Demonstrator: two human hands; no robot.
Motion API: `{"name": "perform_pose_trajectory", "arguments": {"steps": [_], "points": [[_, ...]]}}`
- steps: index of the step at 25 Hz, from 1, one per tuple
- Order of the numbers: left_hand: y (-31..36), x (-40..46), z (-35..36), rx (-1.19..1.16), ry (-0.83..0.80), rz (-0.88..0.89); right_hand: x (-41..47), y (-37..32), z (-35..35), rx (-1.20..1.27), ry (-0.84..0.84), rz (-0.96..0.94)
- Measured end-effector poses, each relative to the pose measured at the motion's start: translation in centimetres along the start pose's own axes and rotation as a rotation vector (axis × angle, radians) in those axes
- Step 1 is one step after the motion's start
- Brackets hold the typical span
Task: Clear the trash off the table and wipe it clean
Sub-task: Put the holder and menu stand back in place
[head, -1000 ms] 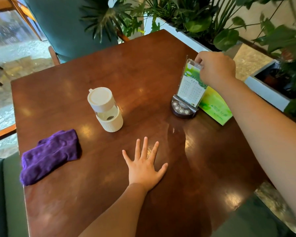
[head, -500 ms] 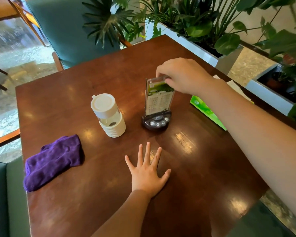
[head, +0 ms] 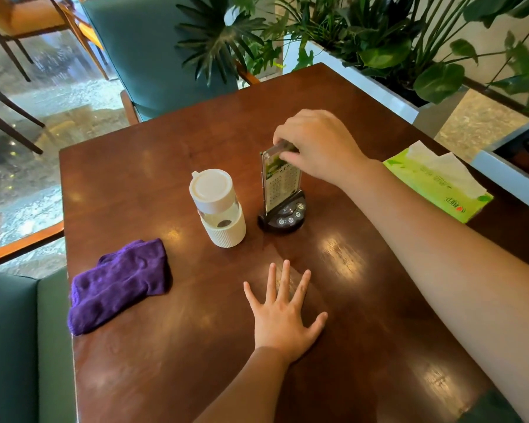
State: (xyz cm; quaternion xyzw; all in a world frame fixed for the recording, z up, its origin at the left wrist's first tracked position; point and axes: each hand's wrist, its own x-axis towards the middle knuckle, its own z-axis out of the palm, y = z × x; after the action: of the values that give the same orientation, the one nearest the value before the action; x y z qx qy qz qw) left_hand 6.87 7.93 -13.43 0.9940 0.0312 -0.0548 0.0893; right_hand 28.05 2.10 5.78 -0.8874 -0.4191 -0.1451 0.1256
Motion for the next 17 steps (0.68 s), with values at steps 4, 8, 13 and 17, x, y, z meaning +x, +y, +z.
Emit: {"name": "perform_pose_trajectory", "arguments": {"steps": [4, 8, 13, 17], "points": [[0.0, 0.0, 0.0, -0.003, -0.004, -0.005, -0.9, -0.9, 2.3, 0.014, -0.03, 0.089], [0.0, 0.1, 0.0, -0.011, -0.008, -0.004, -0.8, -1.2, 3.5, 0.048, 0.082, 0.1], [-0.1, 0.0, -0.1, -0.023, -0.001, -0.001, -0.2, -2.3, 3.8, 0.117, 0.126, 0.083], [0.0, -0.1, -0.1, -0.018, 0.018, -0.001, -0.1, -2.1, 3.9, 0.15, 0.118, 0.064]]}}
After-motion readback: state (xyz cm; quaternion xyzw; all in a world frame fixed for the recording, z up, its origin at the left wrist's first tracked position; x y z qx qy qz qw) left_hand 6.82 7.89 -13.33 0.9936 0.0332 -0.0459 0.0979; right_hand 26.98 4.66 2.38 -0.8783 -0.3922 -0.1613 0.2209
